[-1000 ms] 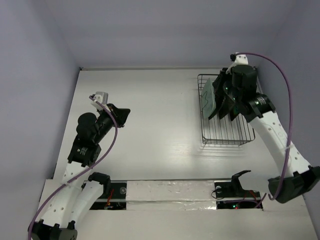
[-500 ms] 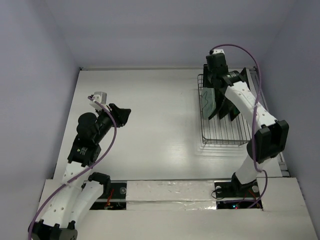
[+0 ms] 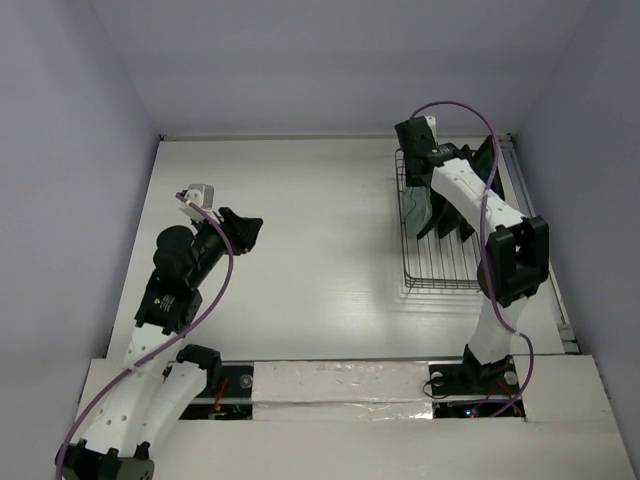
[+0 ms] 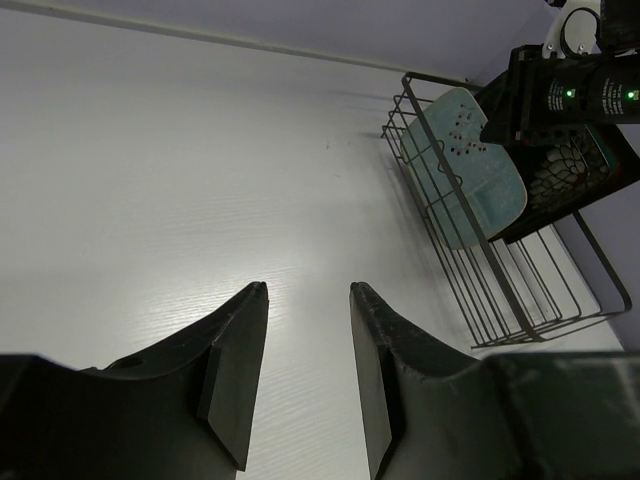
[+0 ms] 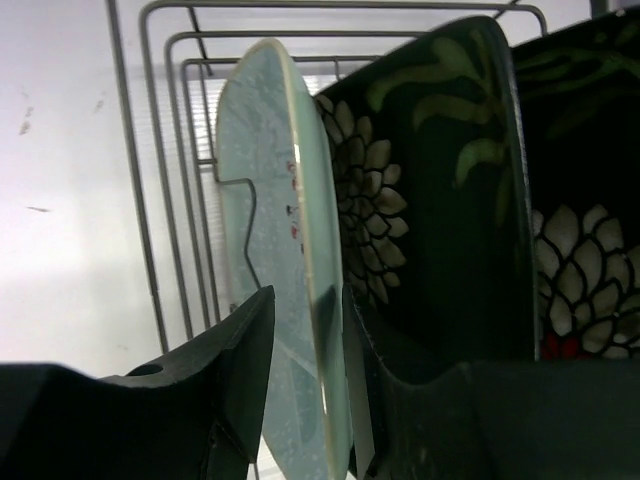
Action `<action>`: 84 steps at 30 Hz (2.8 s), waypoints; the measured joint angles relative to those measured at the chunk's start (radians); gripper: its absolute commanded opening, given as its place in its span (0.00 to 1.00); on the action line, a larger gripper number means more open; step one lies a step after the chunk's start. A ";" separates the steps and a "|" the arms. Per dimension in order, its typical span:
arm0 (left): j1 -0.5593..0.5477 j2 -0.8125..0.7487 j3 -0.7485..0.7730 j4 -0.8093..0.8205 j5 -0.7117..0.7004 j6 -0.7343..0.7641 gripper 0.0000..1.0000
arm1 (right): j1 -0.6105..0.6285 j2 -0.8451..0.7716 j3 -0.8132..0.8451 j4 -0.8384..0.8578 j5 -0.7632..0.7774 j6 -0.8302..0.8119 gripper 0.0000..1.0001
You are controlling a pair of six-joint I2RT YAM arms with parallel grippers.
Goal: Unload the plates from the dish rack
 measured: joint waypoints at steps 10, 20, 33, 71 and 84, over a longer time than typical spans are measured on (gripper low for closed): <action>-0.007 -0.003 0.000 0.000 0.000 0.000 0.36 | -0.001 0.033 -0.006 0.004 0.026 -0.005 0.36; -0.007 -0.003 0.000 0.000 0.000 0.001 0.36 | -0.002 0.072 -0.006 0.004 0.083 -0.063 0.02; -0.007 -0.003 0.000 0.000 0.001 0.001 0.39 | 0.031 0.033 -0.004 -0.027 0.132 -0.113 0.00; -0.007 -0.023 0.021 -0.030 -0.056 0.004 0.64 | 0.361 0.207 0.147 0.483 -0.460 0.435 0.00; -0.007 -0.023 0.021 -0.032 -0.056 0.004 0.64 | 0.432 0.578 0.304 0.594 -0.592 0.738 0.04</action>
